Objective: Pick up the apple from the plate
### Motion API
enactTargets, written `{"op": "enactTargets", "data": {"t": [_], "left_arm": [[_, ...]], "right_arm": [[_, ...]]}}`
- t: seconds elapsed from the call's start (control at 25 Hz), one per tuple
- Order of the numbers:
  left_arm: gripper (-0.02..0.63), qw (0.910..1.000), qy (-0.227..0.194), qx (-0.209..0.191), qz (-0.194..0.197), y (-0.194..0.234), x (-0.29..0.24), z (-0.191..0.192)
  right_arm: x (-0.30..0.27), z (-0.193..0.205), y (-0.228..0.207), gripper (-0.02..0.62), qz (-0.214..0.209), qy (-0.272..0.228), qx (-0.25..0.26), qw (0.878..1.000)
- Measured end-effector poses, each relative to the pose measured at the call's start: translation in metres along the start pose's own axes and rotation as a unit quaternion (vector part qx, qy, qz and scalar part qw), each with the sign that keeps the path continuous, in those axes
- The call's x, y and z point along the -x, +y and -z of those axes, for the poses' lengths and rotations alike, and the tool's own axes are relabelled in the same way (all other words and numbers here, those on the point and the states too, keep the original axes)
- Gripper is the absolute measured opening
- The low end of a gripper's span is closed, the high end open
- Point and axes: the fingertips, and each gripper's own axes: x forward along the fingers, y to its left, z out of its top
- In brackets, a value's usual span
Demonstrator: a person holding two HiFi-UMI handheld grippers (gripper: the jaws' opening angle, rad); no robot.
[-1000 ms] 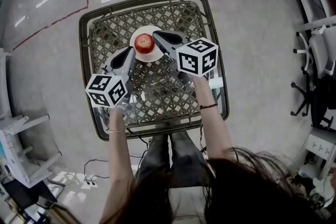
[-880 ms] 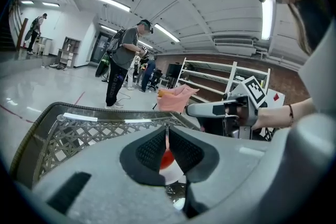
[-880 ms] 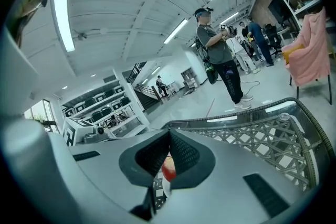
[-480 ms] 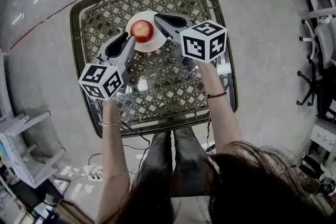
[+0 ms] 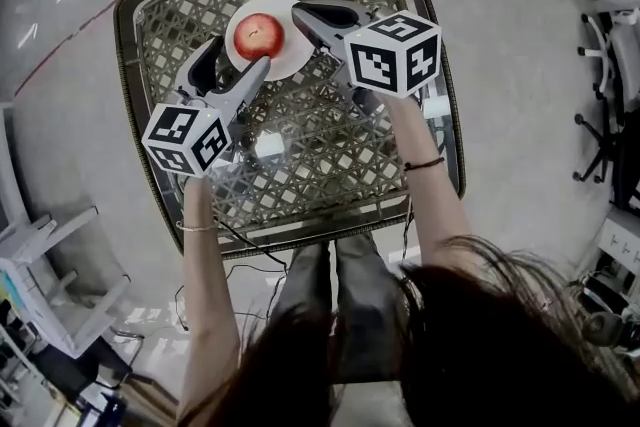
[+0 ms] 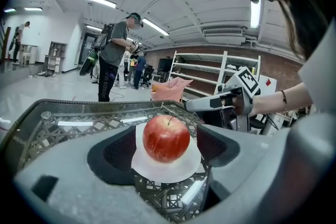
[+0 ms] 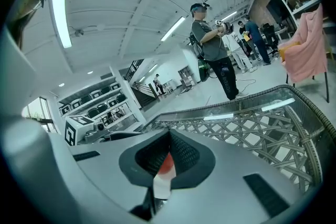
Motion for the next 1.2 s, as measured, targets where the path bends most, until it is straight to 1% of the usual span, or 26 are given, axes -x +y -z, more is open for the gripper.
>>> {"op": "enactTargets", "data": {"t": [0.08, 0.28, 0.48, 0.72, 0.92, 1.08, 1.2], "left_arm": [[0.360, 1.0000, 0.006, -0.006, 0.003, -0.002, -0.005, 0.004], [0.379, 0.9998, -0.005, -0.020, -0.005, -0.001, -0.012, 0.001], [0.408, 0.9989, 0.006, -0.047, 0.004, -0.002, -0.024, 0.002], [0.411, 0.9973, 0.016, -0.071, 0.010, -0.003, -0.034, 0.005], [0.410, 0.9971, 0.015, -0.075, 0.006, -0.001, -0.040, 0.005], [0.410, 0.9957, 0.017, -0.091, 0.003, -0.002, -0.044, 0.003], [0.410, 0.9951, 0.021, -0.097, 0.007, -0.005, -0.047, 0.004]], "right_arm": [[-0.001, 0.000, -0.001, 0.009, -0.001, 0.003, 0.005, 1.000], [-0.003, 0.005, 0.000, 0.009, -0.007, 0.010, 0.014, 1.000], [-0.003, 0.006, -0.004, 0.009, -0.006, 0.013, 0.018, 1.000], [-0.003, 0.009, -0.007, 0.009, -0.004, 0.015, 0.020, 1.000], [-0.002, 0.011, -0.009, 0.009, -0.003, 0.016, 0.018, 1.000], [0.000, 0.013, -0.010, 0.009, -0.001, 0.016, 0.017, 1.000], [0.002, 0.014, -0.010, 0.009, 0.000, 0.015, 0.015, 1.000]]}}
